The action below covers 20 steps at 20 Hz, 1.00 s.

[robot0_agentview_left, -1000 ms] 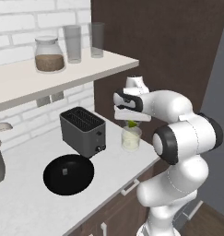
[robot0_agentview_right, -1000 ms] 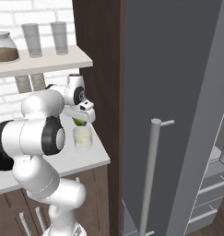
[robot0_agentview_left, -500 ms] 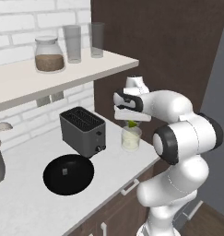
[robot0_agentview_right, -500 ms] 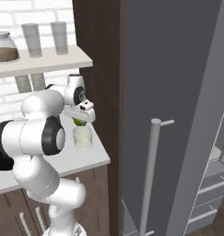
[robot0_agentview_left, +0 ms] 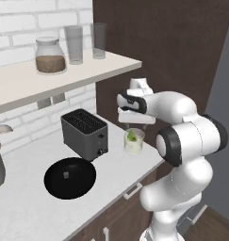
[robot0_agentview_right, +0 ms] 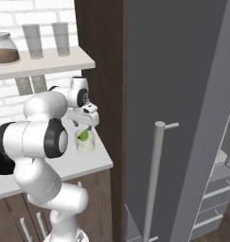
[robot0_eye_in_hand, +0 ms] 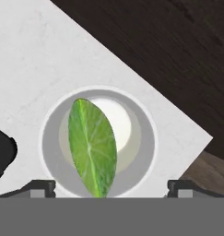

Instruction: Grab a lemon wedge from the fridge and one ice cube from the ice bowl, and put them in the glass of lemonade.

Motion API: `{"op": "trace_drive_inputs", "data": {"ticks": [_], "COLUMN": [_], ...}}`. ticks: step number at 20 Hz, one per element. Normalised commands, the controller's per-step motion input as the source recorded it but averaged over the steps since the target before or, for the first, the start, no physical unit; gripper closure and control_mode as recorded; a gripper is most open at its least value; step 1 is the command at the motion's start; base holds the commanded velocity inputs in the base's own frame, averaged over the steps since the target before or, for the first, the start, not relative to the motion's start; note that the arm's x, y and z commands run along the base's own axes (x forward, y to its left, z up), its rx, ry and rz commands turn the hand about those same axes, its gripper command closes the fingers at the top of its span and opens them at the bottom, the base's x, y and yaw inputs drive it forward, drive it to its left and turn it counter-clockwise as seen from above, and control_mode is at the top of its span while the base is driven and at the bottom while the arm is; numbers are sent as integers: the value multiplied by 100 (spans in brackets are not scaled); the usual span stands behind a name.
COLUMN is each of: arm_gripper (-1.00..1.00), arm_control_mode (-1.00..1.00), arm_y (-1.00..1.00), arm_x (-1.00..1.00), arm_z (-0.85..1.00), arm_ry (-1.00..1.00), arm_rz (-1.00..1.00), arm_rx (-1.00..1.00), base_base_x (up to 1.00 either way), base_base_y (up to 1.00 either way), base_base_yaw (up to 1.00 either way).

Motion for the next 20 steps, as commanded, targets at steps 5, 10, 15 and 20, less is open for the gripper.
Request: {"op": "trace_drive_inputs", "data": {"ticks": [5,10,15,20], "arm_gripper": [-100,-100,-100,-100], "arm_control_mode": [-100,-100,-100,-100], "arm_y": [-3,-11,-13,-5], "arm_x": [-2,-18,-26,-51], "arm_z": [0,11,14,14], "arm_ry": [0,-8,-12,-9], "arm_rz": [0,0,0,0], "arm_rx": [0,5,8,8], "base_base_x": [0,0,0,0], "base_base_y": [0,0,0,0], "base_base_yaw": [0,0,0,0]}}
